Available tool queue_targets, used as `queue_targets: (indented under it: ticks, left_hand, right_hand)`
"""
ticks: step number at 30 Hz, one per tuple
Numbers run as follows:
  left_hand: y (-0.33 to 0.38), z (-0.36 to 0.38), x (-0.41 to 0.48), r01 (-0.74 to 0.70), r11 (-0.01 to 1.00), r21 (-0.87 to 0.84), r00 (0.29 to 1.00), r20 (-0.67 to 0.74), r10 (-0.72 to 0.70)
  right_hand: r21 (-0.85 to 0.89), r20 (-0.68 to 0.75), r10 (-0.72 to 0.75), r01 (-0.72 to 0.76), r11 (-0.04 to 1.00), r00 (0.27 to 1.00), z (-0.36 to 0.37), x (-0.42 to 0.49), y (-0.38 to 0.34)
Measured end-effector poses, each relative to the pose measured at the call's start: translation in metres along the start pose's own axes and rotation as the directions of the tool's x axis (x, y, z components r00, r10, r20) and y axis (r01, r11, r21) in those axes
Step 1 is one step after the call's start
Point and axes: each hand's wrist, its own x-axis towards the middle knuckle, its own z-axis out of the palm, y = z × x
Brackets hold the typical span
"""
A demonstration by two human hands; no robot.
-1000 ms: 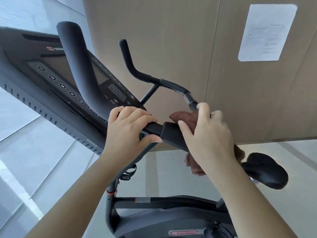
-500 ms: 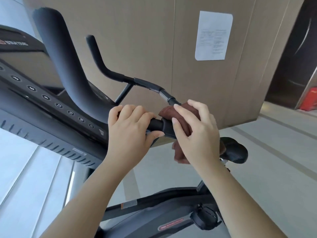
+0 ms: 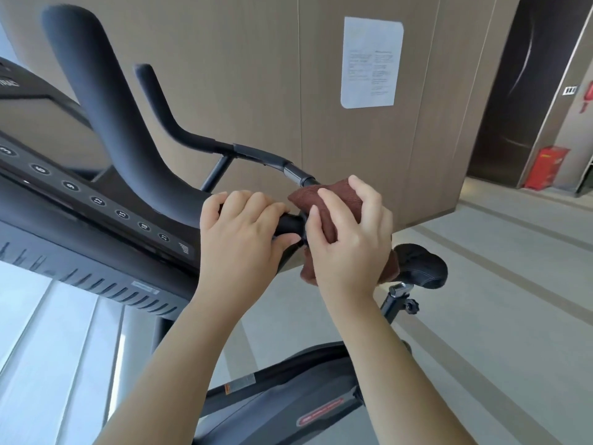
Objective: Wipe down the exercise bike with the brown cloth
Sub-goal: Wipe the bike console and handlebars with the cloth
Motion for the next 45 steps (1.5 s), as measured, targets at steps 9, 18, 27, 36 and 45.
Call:
queue_targets:
  ticks: [9,18,27,36,45]
  left_hand:
    - [-0.001,0.001,-0.001,-0.006,1.0,0.003,1.0,0.007,0.006]
    - [0.006,0.007,0.0,0.059,0.998,0.031,0.998,-0.033,-0.058]
    - [0.026,0.011,0.008,0.223,0.971,0.08,0.973,-0.082,-0.217]
    - [0.04,0.004,0.014,0.317,0.941,0.121,0.948,0.006,-0.32]
    - [0.042,0.003,0.018,0.342,0.926,0.161,0.936,0.031,-0.351]
  right_hand:
    - [0.063,0.1,-0.057,0.051,0.997,0.993,-0.026,0.007,0.061]
    - [0.316,0.533,-0.309,0.154,0.936,0.788,-0.02,0.052,0.056]
    - [0.633,0.656,-0.525,-0.017,0.774,0.542,-0.008,0.088,0.126]
    - [0.808,0.588,-0.793,-0.163,0.566,0.161,0.037,0.118,0.119]
    - [0.84,0.52,-0.831,-0.295,0.456,0.196,0.058,0.123,0.118]
